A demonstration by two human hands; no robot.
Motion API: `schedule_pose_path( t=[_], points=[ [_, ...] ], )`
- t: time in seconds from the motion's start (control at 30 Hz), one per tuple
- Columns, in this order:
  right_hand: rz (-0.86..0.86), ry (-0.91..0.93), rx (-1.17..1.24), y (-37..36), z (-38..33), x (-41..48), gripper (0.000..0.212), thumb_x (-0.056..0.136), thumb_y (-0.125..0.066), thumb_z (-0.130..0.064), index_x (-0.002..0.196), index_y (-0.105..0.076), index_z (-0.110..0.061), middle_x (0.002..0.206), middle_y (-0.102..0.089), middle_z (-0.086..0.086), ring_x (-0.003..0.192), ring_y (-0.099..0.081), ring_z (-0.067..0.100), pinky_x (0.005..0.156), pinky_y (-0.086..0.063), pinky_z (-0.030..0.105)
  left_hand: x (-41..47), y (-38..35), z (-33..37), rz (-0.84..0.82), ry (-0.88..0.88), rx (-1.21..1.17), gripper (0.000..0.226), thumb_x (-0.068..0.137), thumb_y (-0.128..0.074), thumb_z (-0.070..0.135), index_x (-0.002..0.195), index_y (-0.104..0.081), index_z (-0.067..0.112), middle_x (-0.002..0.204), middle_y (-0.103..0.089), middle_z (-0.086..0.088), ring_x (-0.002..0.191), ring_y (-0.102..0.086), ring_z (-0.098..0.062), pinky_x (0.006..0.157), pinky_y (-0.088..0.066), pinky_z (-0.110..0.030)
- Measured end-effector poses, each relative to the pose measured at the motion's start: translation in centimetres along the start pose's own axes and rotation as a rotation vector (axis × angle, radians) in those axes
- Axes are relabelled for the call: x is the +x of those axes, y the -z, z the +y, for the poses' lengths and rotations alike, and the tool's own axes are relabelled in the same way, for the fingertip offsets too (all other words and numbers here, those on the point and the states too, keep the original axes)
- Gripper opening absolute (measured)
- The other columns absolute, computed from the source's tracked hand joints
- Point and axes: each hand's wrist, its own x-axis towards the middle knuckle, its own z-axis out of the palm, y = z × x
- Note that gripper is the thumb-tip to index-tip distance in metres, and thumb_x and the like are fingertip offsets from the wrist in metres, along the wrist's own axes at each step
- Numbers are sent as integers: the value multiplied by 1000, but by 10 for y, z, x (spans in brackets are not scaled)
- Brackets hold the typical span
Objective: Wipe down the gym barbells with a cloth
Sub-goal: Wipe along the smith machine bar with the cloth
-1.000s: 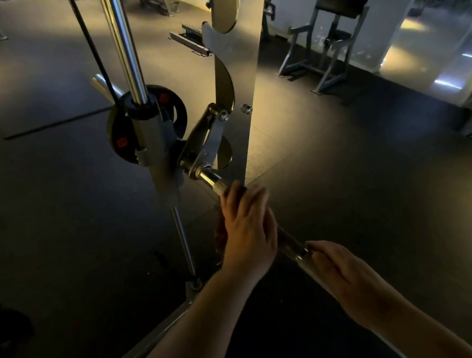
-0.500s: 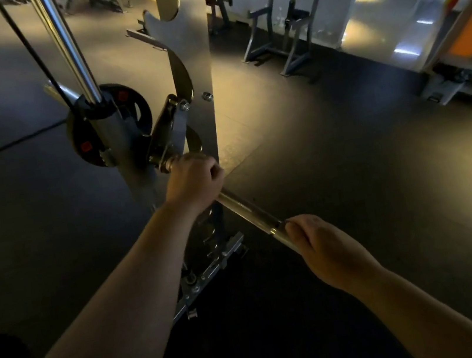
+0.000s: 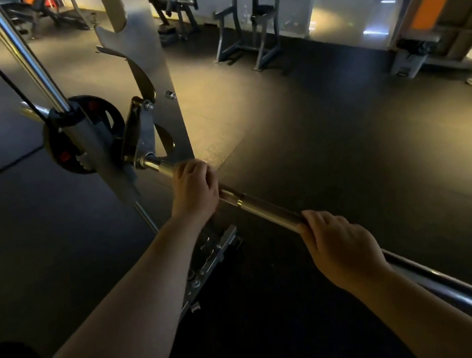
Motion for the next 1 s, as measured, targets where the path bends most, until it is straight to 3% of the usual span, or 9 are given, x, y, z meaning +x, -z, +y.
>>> schedule_pose_path(
  t=[0.1,0.2,0.27,0.4,0.5,0.63,0.87,0.93,1.0],
  points=[
    [30,-64,31,-2,8,-22,58,100,-16,-50,145,-42,-24,126,-62,-7,103,-62,8,89,-52,27,-22,-16,38,-54,39,7,24,103,-46,29,109,-62,13,121,-56,-5,127,-41,-23,109,-40,-42],
    [50,-67,67,-5,11,-33,52,105,-27,-46,151,-37,-23,136,-58,-5,112,-60,10,97,-48,28,-59,-29,77,-160,-115,84,30,97,-33,35,102,-58,20,117,-53,0,124,-40,-21,116,-29,-42],
    [64,-74,66,-7,11,-34,50,106,-31,-44,151,-37,-24,138,-57,-5,115,-59,12,99,-47,30,-74,-33,91,-227,-276,118,36,99,-29,35,112,-59,20,122,-51,2,127,-39,-19,119,-21,-39],
    [75,-107,58,-8,7,-34,49,107,-33,-44,152,-36,-24,139,-56,-3,115,-59,13,100,-47,32,-66,-13,71,-352,-450,156,40,107,-30,39,138,-51,23,141,-47,4,139,-32,-17,119,-27,-41],
    [65,-103,98,-5,9,-33,47,107,-35,-45,150,-38,-25,139,-56,-4,116,-59,12,100,-46,30,-53,-4,51,-341,-365,132,43,107,-28,45,139,-49,25,145,-43,5,143,-28,-18,119,-28,-43],
    [76,-108,113,-2,7,-30,46,107,-35,-48,148,-40,-29,140,-55,-8,119,-57,9,105,-44,30,-63,-22,80,-258,-111,-19,35,105,-31,35,125,-56,21,132,-47,1,132,-34,-18,113,-34,-37],
    [54,-129,79,-5,5,-27,47,106,-34,-51,149,-38,-31,143,-51,-11,124,-53,9,107,-41,30,-57,-23,83,-365,-585,68,38,107,-31,42,130,-58,28,128,-55,9,124,-46,-12,111,-34,-32],
    [72,-150,74,-3,1,-28,47,107,-31,-51,149,-39,-31,143,-52,-11,124,-54,9,107,-41,31,-43,-20,67,-309,-577,107,41,105,-28,45,123,-62,31,120,-60,12,117,-52,-11,110,-36,-33],
    [72,-182,73,-3,-2,-26,47,106,-32,-51,148,-39,-31,143,-52,-11,124,-54,9,107,-41,31,-42,-21,70,-243,-407,59,35,102,-33,42,111,-64,30,111,-63,13,110,-56,-11,110,-39,-38]
  ],
)
